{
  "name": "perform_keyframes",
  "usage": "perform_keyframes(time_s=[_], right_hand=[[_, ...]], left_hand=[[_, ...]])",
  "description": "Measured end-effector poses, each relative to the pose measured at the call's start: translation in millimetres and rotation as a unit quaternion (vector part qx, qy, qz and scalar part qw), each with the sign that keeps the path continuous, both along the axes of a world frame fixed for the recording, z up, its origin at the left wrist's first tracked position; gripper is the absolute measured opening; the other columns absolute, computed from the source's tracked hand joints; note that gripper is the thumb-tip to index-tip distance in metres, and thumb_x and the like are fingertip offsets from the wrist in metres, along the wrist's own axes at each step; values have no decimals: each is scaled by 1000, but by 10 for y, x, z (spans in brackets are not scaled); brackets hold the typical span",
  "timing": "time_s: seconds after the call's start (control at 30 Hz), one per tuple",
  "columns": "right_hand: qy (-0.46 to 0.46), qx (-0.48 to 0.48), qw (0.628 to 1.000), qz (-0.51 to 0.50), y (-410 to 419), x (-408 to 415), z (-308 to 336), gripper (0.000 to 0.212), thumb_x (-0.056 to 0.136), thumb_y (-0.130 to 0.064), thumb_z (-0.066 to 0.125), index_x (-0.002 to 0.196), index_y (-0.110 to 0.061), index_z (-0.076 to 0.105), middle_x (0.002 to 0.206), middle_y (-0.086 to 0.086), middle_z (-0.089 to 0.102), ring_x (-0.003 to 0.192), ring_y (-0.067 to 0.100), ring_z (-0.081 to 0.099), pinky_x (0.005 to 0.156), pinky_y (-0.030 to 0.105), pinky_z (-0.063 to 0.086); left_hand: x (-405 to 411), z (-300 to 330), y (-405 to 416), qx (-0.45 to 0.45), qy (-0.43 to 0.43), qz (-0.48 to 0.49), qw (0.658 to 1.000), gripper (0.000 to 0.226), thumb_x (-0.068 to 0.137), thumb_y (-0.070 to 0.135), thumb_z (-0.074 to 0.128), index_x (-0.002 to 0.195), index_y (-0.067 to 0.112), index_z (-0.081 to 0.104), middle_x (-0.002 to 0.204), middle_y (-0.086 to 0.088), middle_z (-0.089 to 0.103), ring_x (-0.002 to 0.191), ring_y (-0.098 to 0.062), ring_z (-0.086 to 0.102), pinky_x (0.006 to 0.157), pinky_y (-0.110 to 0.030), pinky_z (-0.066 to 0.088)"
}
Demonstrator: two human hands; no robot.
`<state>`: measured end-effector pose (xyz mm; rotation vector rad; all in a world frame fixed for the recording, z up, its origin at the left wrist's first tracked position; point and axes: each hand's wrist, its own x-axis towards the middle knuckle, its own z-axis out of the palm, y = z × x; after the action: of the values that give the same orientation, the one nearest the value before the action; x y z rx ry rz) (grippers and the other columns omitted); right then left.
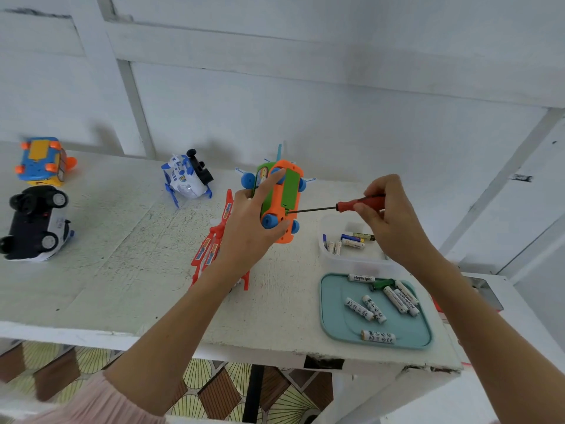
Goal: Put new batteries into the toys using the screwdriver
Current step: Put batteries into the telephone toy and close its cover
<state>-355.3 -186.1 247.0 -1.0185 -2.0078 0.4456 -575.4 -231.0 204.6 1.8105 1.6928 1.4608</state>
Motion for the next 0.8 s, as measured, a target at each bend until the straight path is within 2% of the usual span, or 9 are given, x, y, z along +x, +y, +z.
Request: perform_keyframes(time_s=[0.1, 0.17, 0.23, 0.37, 0.5, 0.57, 0.67, 0.73, 0.8], right_hand=[[-19, 1, 1000, -18, 17, 2, 13, 11, 92, -22, 52, 91, -13, 45, 80, 8, 55, 64, 11, 45, 56, 16, 36], [-9, -11, 1000, 10, -5, 0, 4, 18, 90, -16, 56, 98, -15, 40, 90, 1, 50, 70, 3, 47, 61, 10, 39], [-12, 9, 1000, 18, -20, 8, 1, 26, 86, -7, 61, 98, -14, 38, 89, -1, 45, 71, 2, 46, 63, 7, 39], [-28, 11, 1000, -9, -5, 15, 2, 7, 91, -18, 54, 91, -15, 48, 79, 3, 54, 65, 9, 48, 56, 11, 36], [-5, 0, 1000, 30, -39, 19, -27, 30, 88, -6, 58, 102, -16, 34, 95, 2, 44, 72, 5, 45, 63, 10, 41], [-12, 32, 999, 13, -38, 14, -8, 21, 87, -3, 58, 94, -14, 41, 90, 5, 47, 70, 5, 44, 62, 10, 39], [-17, -4, 1000, -6, -7, 21, -12, 7, 92, -16, 52, 92, -17, 46, 82, 1, 56, 64, 5, 44, 58, 20, 35], [6, -34, 999, 22, -23, 27, -31, 19, 89, -13, 57, 99, -19, 41, 90, -2, 54, 71, 5, 47, 60, 15, 40], [4, -16, 1000, 25, -37, 31, -33, 29, 84, -6, 64, 98, -17, 41, 90, -7, 49, 75, 4, 47, 63, 9, 40]], left_hand=[[-1, -4, -2, -2, 5, 8, 1000, 73, 84, 22, 69, 132, 51, 23, 111, -6, 37, 101, -24, 51, 86, -35, 49], [2, -4, -3, -1, 6, 9, 1000, 73, 84, 22, 70, 133, 51, 23, 112, -6, 38, 102, -24, 51, 87, -34, 48], [7, 0, -7, 1, 9, 8, 1000, 73, 84, 22, 70, 131, 52, 22, 111, -6, 37, 101, -24, 50, 85, -31, 47], [3, 15, -18, 5, 6, 11, 1000, 74, 84, 21, 69, 128, 54, 20, 111, -7, 38, 98, -22, 50, 80, -28, 44], [5, 34, -21, 6, 12, 12, 1000, 74, 84, 21, 69, 129, 54, 20, 112, -7, 38, 99, -23, 50, 81, -28, 43], [8, 39, -23, 5, 14, 11, 1000, 74, 84, 21, 69, 129, 54, 20, 112, -7, 38, 98, -23, 50, 81, -28, 44], [11, 39, -32, 9, 15, 13, 1000, 74, 84, 21, 69, 129, 53, 20, 112, -7, 38, 97, -22, 50, 81, -28, 43], [9, 39, -30, 14, 15, 15, 1000, 74, 84, 21, 69, 128, 54, 20, 111, -7, 38, 97, -23, 51, 81, -28, 43], [5, 35, -26, 14, 11, 12, 1000, 74, 84, 21, 69, 128, 55, 20, 112, -6, 38, 98, -23, 51, 81, -28, 44]])
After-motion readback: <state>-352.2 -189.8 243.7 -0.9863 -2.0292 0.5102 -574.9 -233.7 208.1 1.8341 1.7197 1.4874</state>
